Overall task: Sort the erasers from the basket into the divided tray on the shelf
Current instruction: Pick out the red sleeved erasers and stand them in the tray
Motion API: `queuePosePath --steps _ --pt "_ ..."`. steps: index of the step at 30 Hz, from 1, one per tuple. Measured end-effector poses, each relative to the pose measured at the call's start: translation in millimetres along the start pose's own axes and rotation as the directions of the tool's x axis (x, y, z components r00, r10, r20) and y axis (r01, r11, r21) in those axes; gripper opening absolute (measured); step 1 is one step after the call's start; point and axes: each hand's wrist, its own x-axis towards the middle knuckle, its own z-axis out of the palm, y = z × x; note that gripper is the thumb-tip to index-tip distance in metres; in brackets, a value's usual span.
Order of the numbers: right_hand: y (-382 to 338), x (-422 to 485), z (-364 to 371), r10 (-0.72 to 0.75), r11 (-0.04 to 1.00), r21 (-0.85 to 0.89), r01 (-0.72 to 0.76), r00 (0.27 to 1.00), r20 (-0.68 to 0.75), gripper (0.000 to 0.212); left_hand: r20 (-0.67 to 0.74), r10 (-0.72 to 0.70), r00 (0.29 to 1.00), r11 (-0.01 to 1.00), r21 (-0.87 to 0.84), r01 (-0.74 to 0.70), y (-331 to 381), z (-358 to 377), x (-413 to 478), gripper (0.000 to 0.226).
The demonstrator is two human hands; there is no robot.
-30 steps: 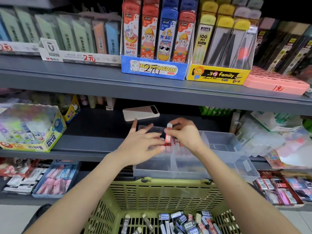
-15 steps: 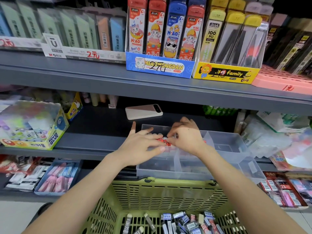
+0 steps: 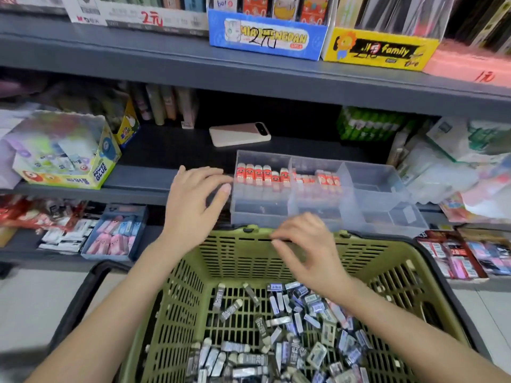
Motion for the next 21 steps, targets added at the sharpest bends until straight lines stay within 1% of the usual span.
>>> queuePosePath --steps 1,2,3,4,5,6,7,9,10,12,14,16,18,21 --pt "-2 -17 6 0.015 1.000 0.022 -0.017 0.994 0.108 0.020 -0.028 -0.020 0.999 1.000 -0.008 0.020 0 -4 -11 0.030" --pt "-3 -34 13 0.059 0.997 0.029 -0.069 0.965 0.254 0.020 -0.043 -0.040 0.998 0.999 -0.017 0.039 2 -7 -22 0.029" --pt "-3 -50 19 0.149 0.985 0.016 -0.171 0.894 0.422 0.020 -0.041 -0.050 0.998 0.999 -0.022 0.050 3 -10 -33 0.027" --pt "-2 -68 25 0.241 0.957 -0.004 -0.288 0.791 0.563 0.020 -0.024 -0.051 0.998 0.998 -0.024 0.050 3 -12 -44 0.027" --pt "-2 -86 31 0.293 0.925 -0.009 -0.381 0.696 0.656 0.022 0.000 -0.048 0.999 0.998 -0.026 0.048 4 -14 -55 0.026" --pt "-4 -102 39 0.302 0.904 -0.004 -0.429 0.632 0.714 0.024 0.026 -0.050 0.998 0.998 -0.029 0.051 4 -16 -65 0.026" --pt "-7 -117 47 0.288 0.899 -0.005 -0.437 0.584 0.759 0.027 0.055 -0.059 0.997 0.998 -0.031 0.061 3 -18 -74 0.026" --pt "-19 -138 66 0.231 0.918 -0.013 -0.395 0.511 0.828 0.035 0.104 -0.077 0.992 0.996 -0.026 0.080 1 -23 -90 0.030" --pt "-25 -145 76 0.192 0.937 -0.011 -0.348 0.491 0.850 0.040 0.119 -0.078 0.990 0.996 -0.022 0.081 0 -24 -96 0.033" --pt "-35 -154 95 0.075 0.980 0.024 -0.195 0.484 0.872 0.048 0.134 -0.067 0.989 0.998 -0.012 0.069 -1 -25 -105 0.039" --pt "-43 -157 108 -0.043 0.998 0.064 -0.028 0.469 0.882 0.055 0.128 -0.057 0.990 0.998 -0.001 0.057 0 -25 -108 0.038" --pt "-48 -157 117 -0.100 0.994 0.072 0.080 0.450 0.888 0.058 0.120 -0.056 0.991 0.998 0.017 0.054 1 -23 -109 0.032" --pt "-51 -154 123 -0.075 0.995 0.039 0.090 0.446 0.892 0.056 0.120 -0.062 0.991 0.997 0.041 0.058 1 -22 -108 0.035" --pt "-55 -151 129 -0.037 0.998 0.012 0.057 0.467 0.884 0.042 0.150 -0.058 0.987 0.994 0.096 0.044 0 -21 -109 0.042"
